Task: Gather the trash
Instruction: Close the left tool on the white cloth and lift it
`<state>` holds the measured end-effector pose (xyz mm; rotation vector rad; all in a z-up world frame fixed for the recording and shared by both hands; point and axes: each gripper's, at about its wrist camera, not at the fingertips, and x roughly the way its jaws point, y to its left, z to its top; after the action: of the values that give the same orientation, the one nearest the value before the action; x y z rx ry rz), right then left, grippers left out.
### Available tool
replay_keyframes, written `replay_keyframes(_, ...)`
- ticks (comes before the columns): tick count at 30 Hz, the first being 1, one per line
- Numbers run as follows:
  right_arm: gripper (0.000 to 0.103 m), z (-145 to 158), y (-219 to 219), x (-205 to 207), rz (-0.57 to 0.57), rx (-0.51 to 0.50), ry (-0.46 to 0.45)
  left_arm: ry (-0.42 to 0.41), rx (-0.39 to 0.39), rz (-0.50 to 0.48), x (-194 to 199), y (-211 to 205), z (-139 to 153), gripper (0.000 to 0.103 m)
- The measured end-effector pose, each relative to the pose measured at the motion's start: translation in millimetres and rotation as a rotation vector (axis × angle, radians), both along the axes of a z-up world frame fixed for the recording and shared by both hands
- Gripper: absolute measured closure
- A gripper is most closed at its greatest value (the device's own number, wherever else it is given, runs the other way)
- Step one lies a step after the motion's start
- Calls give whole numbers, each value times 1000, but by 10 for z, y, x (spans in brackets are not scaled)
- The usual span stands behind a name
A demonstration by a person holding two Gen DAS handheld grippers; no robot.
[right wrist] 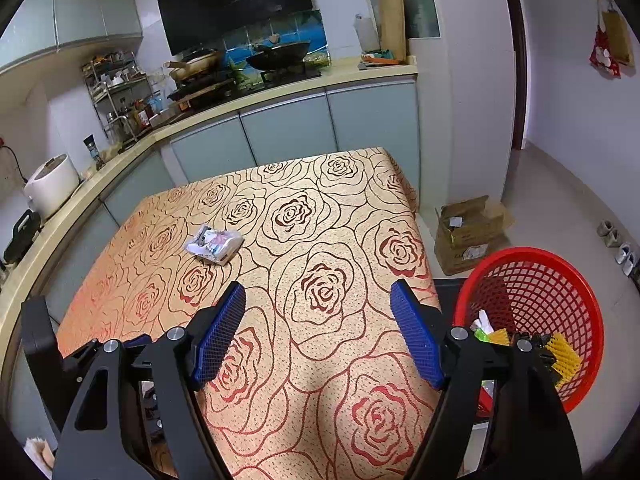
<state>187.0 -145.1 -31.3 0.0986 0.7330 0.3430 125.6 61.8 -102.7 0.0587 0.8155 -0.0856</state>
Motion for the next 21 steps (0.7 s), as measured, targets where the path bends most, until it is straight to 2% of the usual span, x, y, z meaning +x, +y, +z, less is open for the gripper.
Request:
replay_keyframes(2, 31, -16, 24, 17, 3, -3, 5, 0, -3, -5, 6, -3, -3, 42)
replay_keyframes(7, 31, -64, 109, 64, 10, -10, 19, 25, -28, -25, 34, 3, -33, 65)
replay_keyframes(10, 31, -91, 168, 91, 18, -17, 25, 31, -49, -28, 41, 25, -39, 72)
replay_keyframes(16, 31, -162, 343, 177, 44, -32, 43, 17, -47, 24, 38, 177, -21, 78)
replay_keyframes(21, 31, -249, 543, 278, 88, -40, 63, -3, -90, 140, 66, 606, 32, 80)
